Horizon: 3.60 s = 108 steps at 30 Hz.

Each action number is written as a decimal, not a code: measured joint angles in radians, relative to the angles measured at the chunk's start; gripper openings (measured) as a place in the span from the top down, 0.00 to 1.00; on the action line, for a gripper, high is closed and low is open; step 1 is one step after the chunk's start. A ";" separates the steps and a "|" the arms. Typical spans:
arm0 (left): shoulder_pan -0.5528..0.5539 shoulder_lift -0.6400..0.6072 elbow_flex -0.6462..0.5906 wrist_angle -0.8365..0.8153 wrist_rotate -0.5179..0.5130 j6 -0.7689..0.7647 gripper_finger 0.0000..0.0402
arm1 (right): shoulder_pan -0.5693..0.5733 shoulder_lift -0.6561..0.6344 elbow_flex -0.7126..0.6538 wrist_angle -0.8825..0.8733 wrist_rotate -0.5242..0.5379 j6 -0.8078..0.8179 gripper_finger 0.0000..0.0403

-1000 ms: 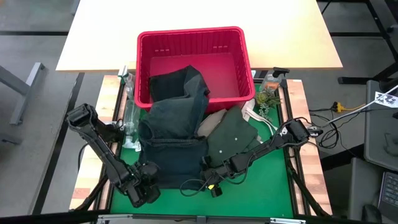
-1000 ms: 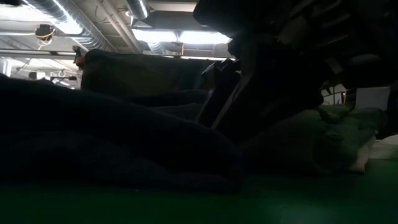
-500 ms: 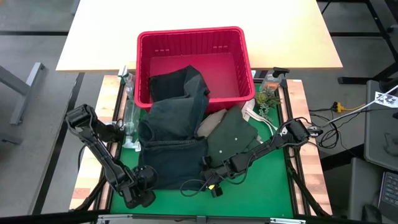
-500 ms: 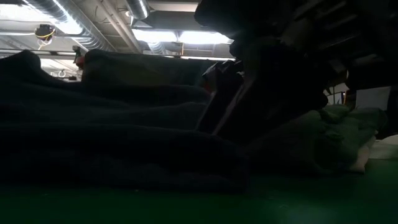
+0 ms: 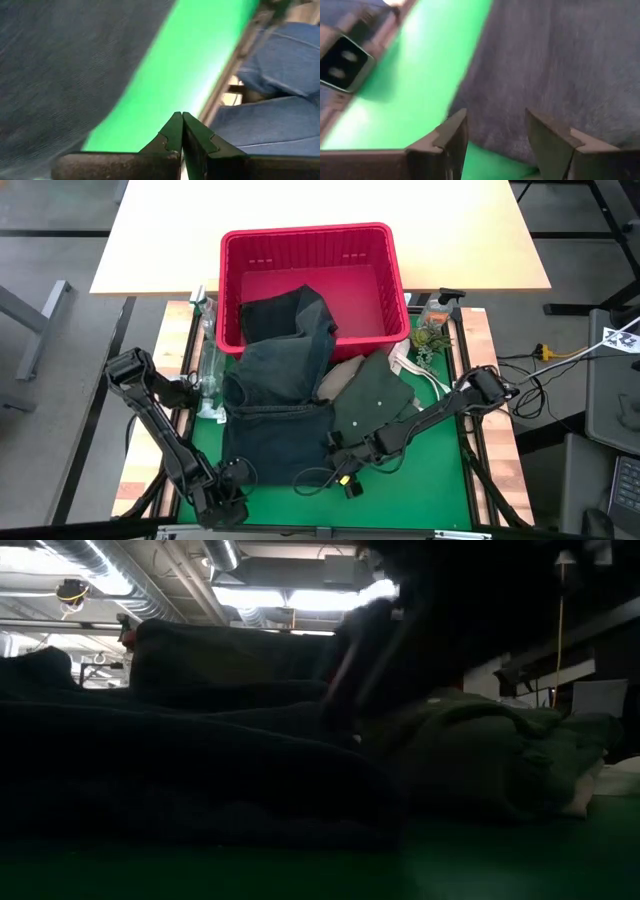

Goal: Fold laundry
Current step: Fold the dark blue pants

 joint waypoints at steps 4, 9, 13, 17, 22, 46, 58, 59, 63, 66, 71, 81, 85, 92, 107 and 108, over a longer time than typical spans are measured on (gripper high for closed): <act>0.000 0.000 0.039 0.000 -0.054 0.058 1.00 | 0.000 -0.046 0.000 0.000 -0.005 0.000 0.52; -0.002 0.000 0.043 -0.021 -0.168 0.107 1.00 | 0.000 -0.059 0.001 0.064 -0.004 0.000 0.52; -0.001 0.000 0.041 -0.095 -0.262 0.112 1.00 | 0.000 -0.043 0.003 0.152 -0.001 -0.029 0.52; 0.002 0.003 0.041 -0.144 -0.280 0.112 1.00 | -0.001 0.008 0.003 0.187 0.031 -0.053 0.52; 0.001 0.030 0.021 -0.149 -0.262 0.111 1.00 | -0.002 0.070 0.002 0.178 0.032 -0.053 0.52; -0.001 0.188 -0.016 0.250 0.087 0.008 1.00 | -0.027 0.104 0.003 0.121 -0.170 -0.018 0.52; -0.024 0.134 0.074 0.248 -0.026 0.104 1.00 | -0.026 -0.027 0.001 0.038 -0.195 -0.027 0.52; -0.024 0.121 0.074 0.245 -0.057 0.117 1.00 | -0.026 -0.042 0.001 0.037 -0.195 -0.028 0.52; -0.022 0.059 0.075 0.162 -0.195 0.147 1.00 | -0.027 -0.097 0.001 0.050 -0.179 -0.084 0.52; -0.011 0.016 0.075 0.031 -0.310 0.134 1.00 | -0.031 -0.114 0.001 0.053 -0.052 -0.134 0.52; 0.030 -0.036 0.075 -0.246 -0.382 0.015 1.00 | -0.066 -0.114 0.001 0.046 0.163 -0.156 0.52; 0.113 -0.037 0.072 -0.690 -0.302 -0.169 1.00 | -0.213 -0.052 0.003 0.030 0.145 -0.068 0.52; 0.133 -0.037 0.010 -0.683 -0.299 -0.172 1.00 | -0.255 -0.012 0.003 0.021 0.140 -0.023 0.52; 0.170 -0.037 -0.178 -0.563 -0.241 -0.253 1.00 | -0.276 -0.001 0.003 0.021 0.140 0.009 0.52; 0.156 -0.037 -0.055 -0.653 -0.102 -0.187 1.00 | -0.275 -0.094 0.001 0.000 0.137 -0.023 0.52; 0.150 -0.037 -0.027 -0.677 -0.103 -0.187 1.00 | -0.275 -0.112 0.001 -0.008 0.137 -0.023 0.52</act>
